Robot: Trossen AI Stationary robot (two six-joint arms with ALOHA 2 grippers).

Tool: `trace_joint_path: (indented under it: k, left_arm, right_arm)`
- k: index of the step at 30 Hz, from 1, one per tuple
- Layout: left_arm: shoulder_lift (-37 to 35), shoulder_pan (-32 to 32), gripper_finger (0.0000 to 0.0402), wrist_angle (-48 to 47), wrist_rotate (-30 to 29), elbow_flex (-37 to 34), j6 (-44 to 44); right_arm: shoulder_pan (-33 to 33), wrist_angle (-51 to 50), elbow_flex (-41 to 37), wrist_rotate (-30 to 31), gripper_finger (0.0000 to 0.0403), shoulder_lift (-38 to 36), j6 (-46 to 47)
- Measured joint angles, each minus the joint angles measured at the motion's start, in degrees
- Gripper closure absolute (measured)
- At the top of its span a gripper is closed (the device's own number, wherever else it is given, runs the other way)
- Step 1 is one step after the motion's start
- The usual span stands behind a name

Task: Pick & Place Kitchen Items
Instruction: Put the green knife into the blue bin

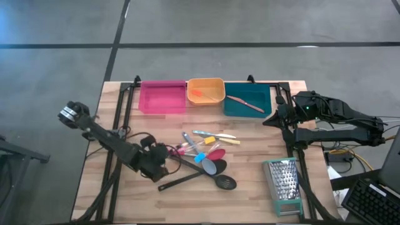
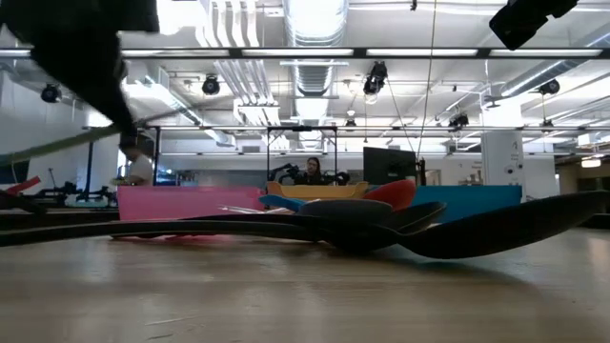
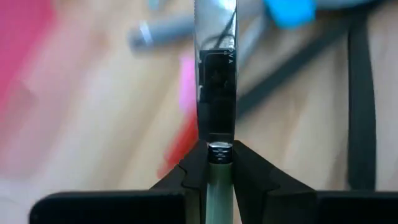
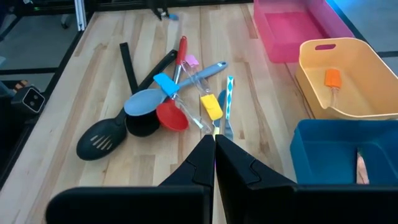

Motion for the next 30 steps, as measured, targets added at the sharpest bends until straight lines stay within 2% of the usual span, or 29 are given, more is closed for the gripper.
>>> trace_joint_path:
  k: [4,7,10,15,19,23,27,30]
  left_arm:
    - [-2.5,0.01,0.0353,6.19,-10.94,-0.02,10.66]
    - [-3.71,0.24,0.0353,14.34,-15.92,-0.35,21.21]
    - [-3.86,0.74,0.0353,23.57,-18.44,-0.35,31.68]
    - [-2.75,2.55,0.0353,36.58,-17.88,-0.49,46.86]
    - [-2.48,6.02,0.0353,47.12,-12.11,-2.55,54.07]
    - [-2.63,11.19,0.0353,61.93,-0.96,-7.3,60.69]
    - [-2.63,17.13,0.0353,76.14,10.91,-12.05,63.37]
    - [-2.59,21.64,0.0353,82.77,19.31,-14.62,62.64]
  right_arm:
    - [-0.02,0.02,0.0,0.01,0.0394,0.0,0.21]
    - [-0.02,0.11,0.0,0.01,0.0394,0.0,0.26]
    - [-0.02,1.44,0.0,-0.01,0.0394,0.18,0.44]
    - [0.0,8.49,-0.17,-0.05,0.0394,1.51,1.8]
    - [0.0,15.69,-1.57,-0.39,0.0394,2.81,3.62]
    - [0.0,20.51,-4.4,-1.42,0.0394,4.34,2.84]
    - [0.02,30.31,-9.68,-8.22,0.0394,5.83,1.98]
    - [0.02,40.65,-13.97,-13.24,0.0394,7.3,1.92]
